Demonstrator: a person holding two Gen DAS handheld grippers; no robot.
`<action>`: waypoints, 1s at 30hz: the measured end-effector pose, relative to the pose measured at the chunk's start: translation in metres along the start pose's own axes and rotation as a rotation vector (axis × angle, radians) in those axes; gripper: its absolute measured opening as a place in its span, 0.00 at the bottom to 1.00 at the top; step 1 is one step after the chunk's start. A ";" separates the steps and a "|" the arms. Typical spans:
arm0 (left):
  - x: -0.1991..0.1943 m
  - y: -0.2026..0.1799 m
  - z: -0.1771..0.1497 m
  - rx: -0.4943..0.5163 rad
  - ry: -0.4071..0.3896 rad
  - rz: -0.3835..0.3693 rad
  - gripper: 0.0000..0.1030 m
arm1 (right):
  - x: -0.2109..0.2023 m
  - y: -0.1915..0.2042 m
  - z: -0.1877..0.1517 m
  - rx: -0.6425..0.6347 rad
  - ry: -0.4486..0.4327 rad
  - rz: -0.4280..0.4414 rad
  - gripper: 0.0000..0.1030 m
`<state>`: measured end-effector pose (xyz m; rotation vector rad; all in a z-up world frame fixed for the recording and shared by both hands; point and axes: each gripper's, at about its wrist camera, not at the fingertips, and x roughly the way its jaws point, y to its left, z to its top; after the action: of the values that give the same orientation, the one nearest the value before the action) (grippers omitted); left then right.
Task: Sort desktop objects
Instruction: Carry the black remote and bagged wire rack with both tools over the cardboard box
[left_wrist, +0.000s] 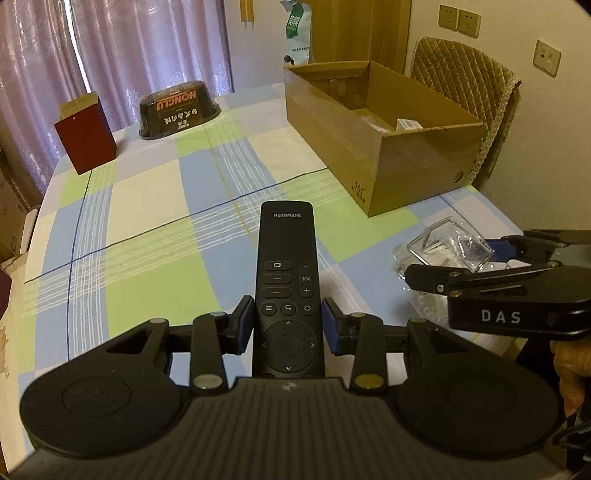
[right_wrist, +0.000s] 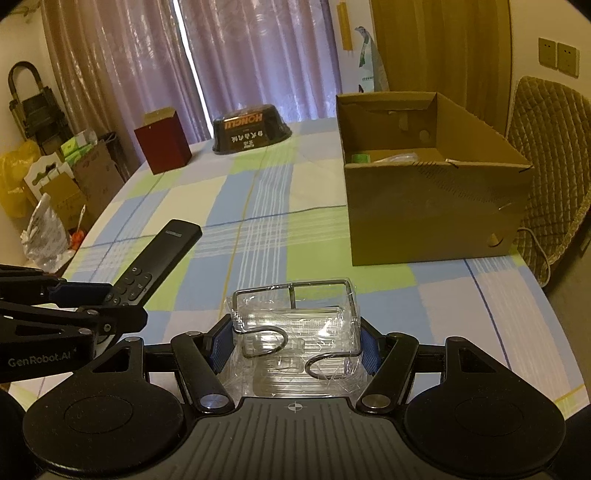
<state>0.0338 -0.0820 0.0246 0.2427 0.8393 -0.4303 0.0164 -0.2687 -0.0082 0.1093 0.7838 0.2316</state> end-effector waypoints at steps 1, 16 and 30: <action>0.000 -0.001 0.002 0.003 -0.003 -0.002 0.33 | -0.001 -0.001 0.001 0.004 -0.004 0.000 0.64; 0.010 -0.038 0.100 0.015 -0.120 -0.118 0.33 | -0.035 -0.069 0.089 0.058 -0.184 -0.088 0.64; 0.105 -0.090 0.209 0.084 -0.126 -0.193 0.33 | 0.015 -0.151 0.176 0.019 -0.186 -0.140 0.64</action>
<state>0.1934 -0.2680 0.0767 0.2111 0.7246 -0.6558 0.1767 -0.4131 0.0779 0.0920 0.6054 0.0801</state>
